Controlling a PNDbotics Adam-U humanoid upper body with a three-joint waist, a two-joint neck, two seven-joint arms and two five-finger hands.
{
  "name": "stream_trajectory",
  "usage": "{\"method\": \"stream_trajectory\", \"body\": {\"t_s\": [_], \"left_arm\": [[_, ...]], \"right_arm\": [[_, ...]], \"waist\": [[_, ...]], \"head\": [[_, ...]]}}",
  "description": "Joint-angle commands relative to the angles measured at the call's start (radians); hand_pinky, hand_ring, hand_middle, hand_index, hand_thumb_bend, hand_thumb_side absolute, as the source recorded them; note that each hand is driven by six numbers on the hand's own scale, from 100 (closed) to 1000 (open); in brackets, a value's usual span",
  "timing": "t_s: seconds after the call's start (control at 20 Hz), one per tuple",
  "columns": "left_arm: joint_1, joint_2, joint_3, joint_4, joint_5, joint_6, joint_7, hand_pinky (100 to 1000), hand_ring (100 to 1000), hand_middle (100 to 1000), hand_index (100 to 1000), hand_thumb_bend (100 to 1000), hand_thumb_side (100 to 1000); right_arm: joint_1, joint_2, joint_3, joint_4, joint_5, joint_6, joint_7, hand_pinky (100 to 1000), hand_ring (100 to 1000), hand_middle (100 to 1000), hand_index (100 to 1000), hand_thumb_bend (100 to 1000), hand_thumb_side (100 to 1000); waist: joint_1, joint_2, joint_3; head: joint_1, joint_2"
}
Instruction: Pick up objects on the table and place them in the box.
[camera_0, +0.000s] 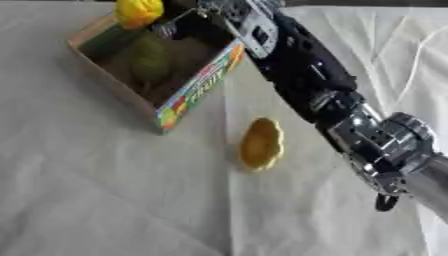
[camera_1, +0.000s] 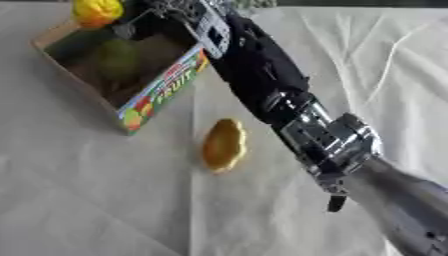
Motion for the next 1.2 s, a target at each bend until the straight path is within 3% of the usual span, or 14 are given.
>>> {"method": "stream_trajectory", "body": {"t_s": [0.05, 0.2, 0.35, 0.5, 0.65, 0.75, 0.95, 1.2], "left_arm": [[-0.004, 0.010, 0.002, -0.016, 0.009, 0.003, -0.015, 820, 812, 801, 895, 196, 340], [0.002, 0.011, 0.002, -0.016, 0.012, 0.005, -0.020, 820, 812, 800, 895, 194, 341], [0.009, 0.011, 0.002, -0.016, 0.013, 0.009, -0.022, 820, 812, 800, 895, 189, 345], [0.015, 0.012, 0.003, -0.016, 0.013, 0.011, -0.022, 820, 812, 799, 895, 189, 345], [0.028, 0.017, 0.007, -0.016, 0.009, 0.014, -0.020, 819, 812, 799, 895, 182, 350], [0.041, 0.023, 0.012, -0.016, 0.004, 0.017, -0.015, 819, 812, 799, 895, 180, 357], [0.075, 0.039, 0.028, -0.016, -0.017, 0.026, 0.003, 818, 812, 799, 894, 167, 368], [0.103, 0.051, 0.040, -0.016, -0.043, 0.030, 0.024, 818, 812, 801, 894, 153, 376]], "right_arm": [[-0.011, -0.006, -0.006, 0.006, 0.104, -0.022, 0.017, 890, 1000, 800, 933, 100, 108], [-0.010, -0.011, -0.014, -0.017, 0.159, -0.050, 0.041, 940, 1000, 818, 955, 100, 100], [-0.009, -0.016, -0.030, -0.034, 0.156, -0.055, 0.052, 942, 1000, 806, 954, 100, 100], [-0.006, -0.026, -0.045, -0.065, 0.086, -0.032, 0.054, 937, 1000, 789, 944, 100, 100], [0.002, -0.069, -0.051, -0.163, -0.057, 0.004, 0.030, 917, 1000, 768, 926, 100, 100], [0.022, -0.129, -0.047, -0.265, -0.181, 0.034, 0.027, 905, 1000, 749, 907, 100, 100], [0.132, -0.326, -0.047, -0.534, -0.456, 0.100, 0.066, 888, 1000, 738, 883, 100, 100], [0.400, -0.567, -0.099, -0.889, -0.650, 0.132, 0.064, 883, 1000, 748, 880, 100, 100]], "waist": [[0.005, -0.020, 0.001], [0.006, -0.023, -0.001], [0.006, -0.028, -0.004], [0.007, -0.035, -0.007], [0.005, -0.044, -0.019], [0.002, -0.052, -0.031], [-0.006, -0.067, -0.060], [-0.008, -0.071, -0.084]], "head": [[0.000, -0.012], [0.004, -0.006], [0.008, -0.001], [0.014, 0.003], [0.034, 0.012], [0.055, 0.019], [0.099, 0.031], [0.134, 0.033]]}}
